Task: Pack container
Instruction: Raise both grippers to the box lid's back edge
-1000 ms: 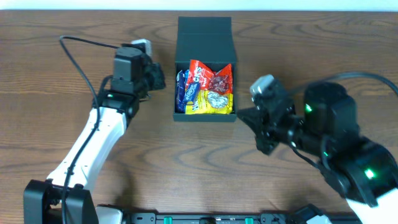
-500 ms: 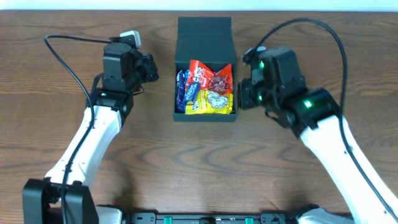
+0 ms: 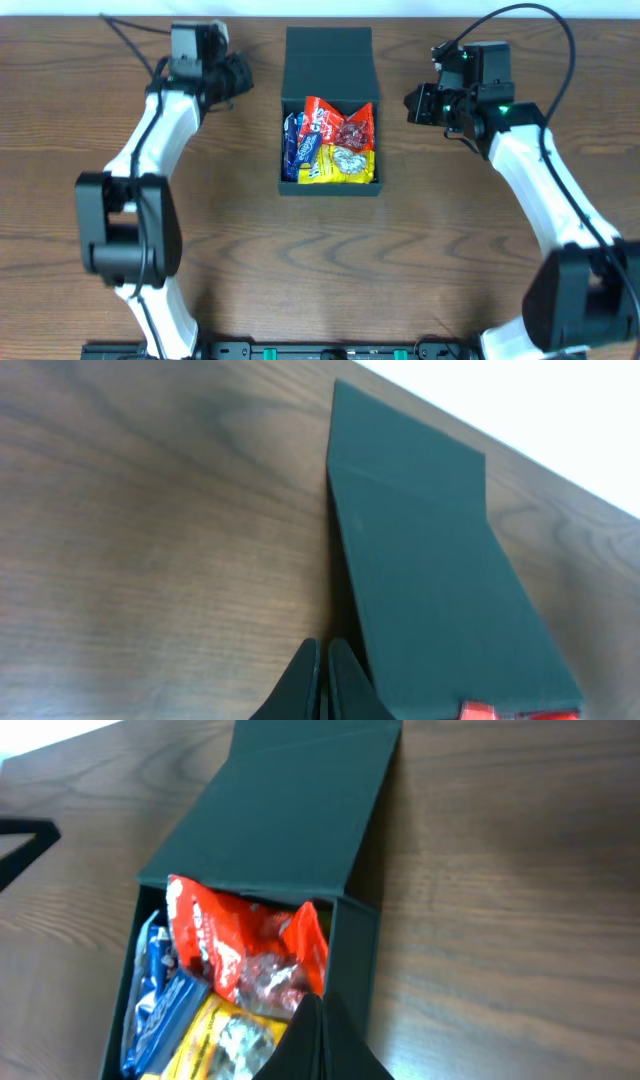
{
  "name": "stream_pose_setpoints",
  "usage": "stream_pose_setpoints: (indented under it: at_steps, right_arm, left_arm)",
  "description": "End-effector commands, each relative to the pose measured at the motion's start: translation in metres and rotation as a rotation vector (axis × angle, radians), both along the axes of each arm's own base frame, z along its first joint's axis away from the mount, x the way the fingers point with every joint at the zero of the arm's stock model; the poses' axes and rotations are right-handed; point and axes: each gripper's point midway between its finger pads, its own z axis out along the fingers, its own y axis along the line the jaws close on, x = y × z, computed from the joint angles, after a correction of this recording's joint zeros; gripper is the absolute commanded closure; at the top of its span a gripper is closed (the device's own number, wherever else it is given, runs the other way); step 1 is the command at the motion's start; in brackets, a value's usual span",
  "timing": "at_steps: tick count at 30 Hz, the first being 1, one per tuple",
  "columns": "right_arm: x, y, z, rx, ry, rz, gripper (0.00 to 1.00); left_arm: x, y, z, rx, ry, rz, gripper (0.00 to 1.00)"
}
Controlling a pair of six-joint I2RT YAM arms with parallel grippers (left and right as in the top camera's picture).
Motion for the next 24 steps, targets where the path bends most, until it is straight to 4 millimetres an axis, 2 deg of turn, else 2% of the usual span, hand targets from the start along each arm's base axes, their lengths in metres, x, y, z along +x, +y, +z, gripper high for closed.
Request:
stream_pose_setpoints:
  at_steps: [1, 8, 15, 18, 24]
  right_arm:
    - [0.010, 0.001, -0.021, 0.061, 0.040, 0.002, 0.98]
    - [0.043, 0.002, -0.064, 0.172, 0.054, -0.042, 0.99]
    - [0.061, 0.004, -0.107, 0.235, 0.098, -0.093, 0.98]
    - [0.068, 0.006, -0.117, 0.261, 0.110, -0.108, 0.98]
    - [0.085, 0.017, -0.124, 0.310, 0.099, -0.097, 0.98]
  left_arm:
    - [0.018, -0.007, -0.006, -0.034, 0.031, -0.025, 0.94]
    - [0.037, -0.016, -0.040, -0.071, 0.122, -0.048, 0.94]
    - [0.041, -0.019, -0.059, -0.097, 0.160, -0.039, 0.94]
    - [0.041, -0.021, -0.062, -0.114, 0.169, -0.040, 0.95]
    - [0.041, -0.029, -0.061, -0.125, 0.163, -0.055, 0.95]
